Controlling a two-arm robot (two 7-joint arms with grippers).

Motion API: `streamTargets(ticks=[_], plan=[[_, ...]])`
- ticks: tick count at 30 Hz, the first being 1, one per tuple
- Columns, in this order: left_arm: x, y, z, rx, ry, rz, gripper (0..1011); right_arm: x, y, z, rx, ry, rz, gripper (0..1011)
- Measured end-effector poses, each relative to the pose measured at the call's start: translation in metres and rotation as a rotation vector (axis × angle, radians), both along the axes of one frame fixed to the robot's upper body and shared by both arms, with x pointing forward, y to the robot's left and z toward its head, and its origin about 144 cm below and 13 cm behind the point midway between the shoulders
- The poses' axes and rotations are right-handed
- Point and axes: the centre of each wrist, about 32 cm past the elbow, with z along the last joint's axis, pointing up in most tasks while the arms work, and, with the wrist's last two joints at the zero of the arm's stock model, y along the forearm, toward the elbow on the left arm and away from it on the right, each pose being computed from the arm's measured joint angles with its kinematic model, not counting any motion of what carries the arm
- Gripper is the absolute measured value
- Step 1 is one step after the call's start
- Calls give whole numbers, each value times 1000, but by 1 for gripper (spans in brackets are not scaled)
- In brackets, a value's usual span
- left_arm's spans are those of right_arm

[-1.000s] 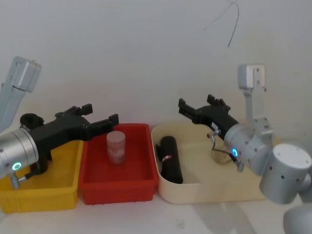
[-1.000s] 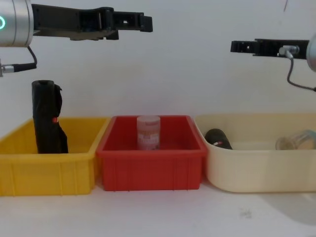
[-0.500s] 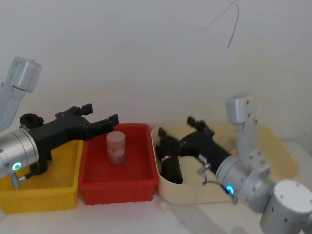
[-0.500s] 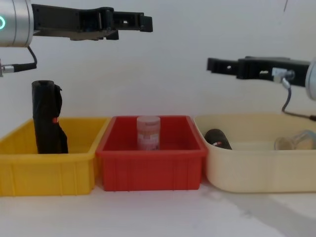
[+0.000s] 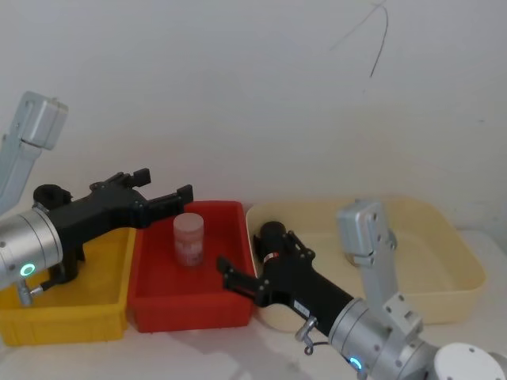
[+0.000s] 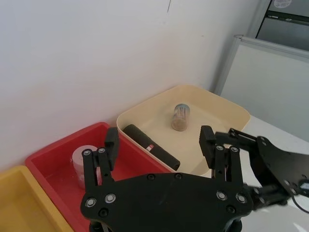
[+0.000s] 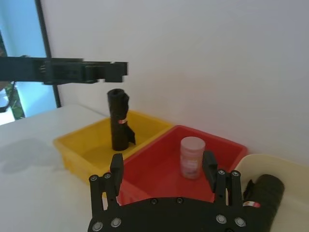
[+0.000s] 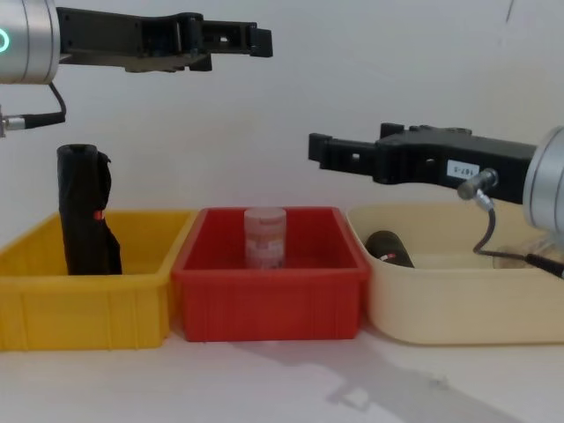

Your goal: Pick up the garbage bag with the one hand and transfer it to the other hand.

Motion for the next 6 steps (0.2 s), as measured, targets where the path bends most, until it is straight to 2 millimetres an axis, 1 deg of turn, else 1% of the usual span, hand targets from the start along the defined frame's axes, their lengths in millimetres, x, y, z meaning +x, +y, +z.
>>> streamTargets(ticks=[6], plan=[[0,0,0,0,0,0,1001,-8,4,-3,-2,-4,27,1000]])
